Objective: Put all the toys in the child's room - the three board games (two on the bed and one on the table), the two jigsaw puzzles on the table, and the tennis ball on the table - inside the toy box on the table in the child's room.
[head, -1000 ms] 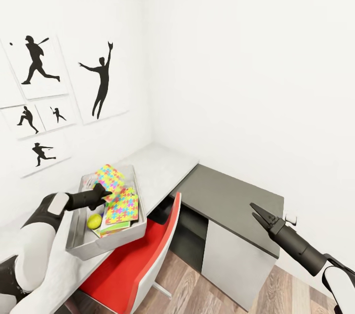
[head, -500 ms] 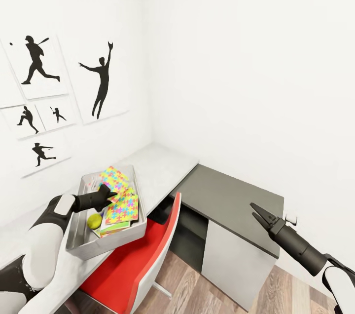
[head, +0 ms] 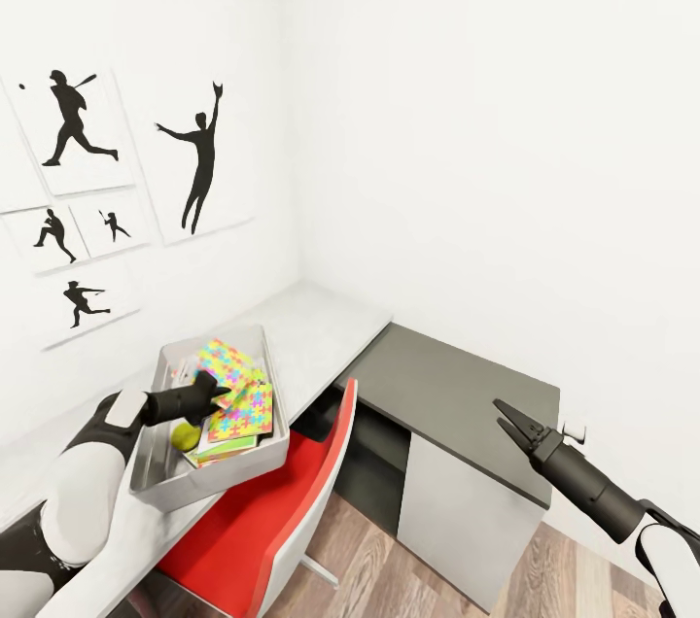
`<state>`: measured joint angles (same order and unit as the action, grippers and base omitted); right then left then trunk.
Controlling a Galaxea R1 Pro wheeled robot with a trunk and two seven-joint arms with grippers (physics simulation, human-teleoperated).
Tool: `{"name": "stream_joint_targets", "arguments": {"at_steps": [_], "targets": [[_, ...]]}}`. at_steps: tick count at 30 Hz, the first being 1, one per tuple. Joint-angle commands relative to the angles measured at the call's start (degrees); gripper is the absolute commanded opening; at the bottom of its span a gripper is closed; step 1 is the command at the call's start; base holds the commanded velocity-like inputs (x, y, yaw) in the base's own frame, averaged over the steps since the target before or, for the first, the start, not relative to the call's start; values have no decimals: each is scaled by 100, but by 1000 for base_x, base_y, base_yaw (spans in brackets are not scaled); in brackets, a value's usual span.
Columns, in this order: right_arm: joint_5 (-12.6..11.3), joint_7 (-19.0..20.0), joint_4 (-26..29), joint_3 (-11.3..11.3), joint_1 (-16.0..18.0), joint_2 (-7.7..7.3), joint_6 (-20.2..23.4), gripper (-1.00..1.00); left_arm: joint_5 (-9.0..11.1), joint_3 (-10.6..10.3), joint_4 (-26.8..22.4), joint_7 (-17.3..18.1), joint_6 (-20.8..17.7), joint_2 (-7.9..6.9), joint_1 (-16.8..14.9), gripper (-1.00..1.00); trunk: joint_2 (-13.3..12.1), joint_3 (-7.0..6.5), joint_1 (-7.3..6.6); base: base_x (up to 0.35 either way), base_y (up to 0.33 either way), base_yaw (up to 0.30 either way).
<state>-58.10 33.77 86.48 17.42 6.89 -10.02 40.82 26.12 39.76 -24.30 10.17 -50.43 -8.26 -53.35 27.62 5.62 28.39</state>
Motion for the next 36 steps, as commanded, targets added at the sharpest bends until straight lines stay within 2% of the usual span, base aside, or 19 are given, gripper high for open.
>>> {"name": "stream_joint_targets", "arguments": {"at_steps": [1,4,8,11,24,25,32,36], "targets": [[-24,4,0,7,6,0,40,100,-47,49,48,37,-45,2,-9,-100,11,12,3,0,0,0],[-26,6,0,7,6,0,40,100,-46,57,202,42,-108,-6,-9,-100,11,12,3,0,0,0],[-23,1,0,9,6,0,47,100,-49,321,261,35,-160,-4,-9,-100,11,12,3,0,0,0],[-22,6,0,8,6,0,47,100,-53,435,266,30,-165,-1,-9,-100,11,12,3,0,0,0],[-17,7,0,7,6,0,44,100,-62,476,268,43,-175,0,-9,-100,11,12,3,0,0,0],[-17,7,0,7,6,0,45,100,-63,478,268,44,-176,-1,-9,100,11,12,3,0,0,0],[-17,7,0,7,6,0,42,100,-63,475,268,52,-204,-8,-9,100,11,12,3,0,0,0],[-17,7,0,7,6,0,41,100,-71,472,243,56,-611,-63,-9,100,11,12,3,0,0,0]]}}
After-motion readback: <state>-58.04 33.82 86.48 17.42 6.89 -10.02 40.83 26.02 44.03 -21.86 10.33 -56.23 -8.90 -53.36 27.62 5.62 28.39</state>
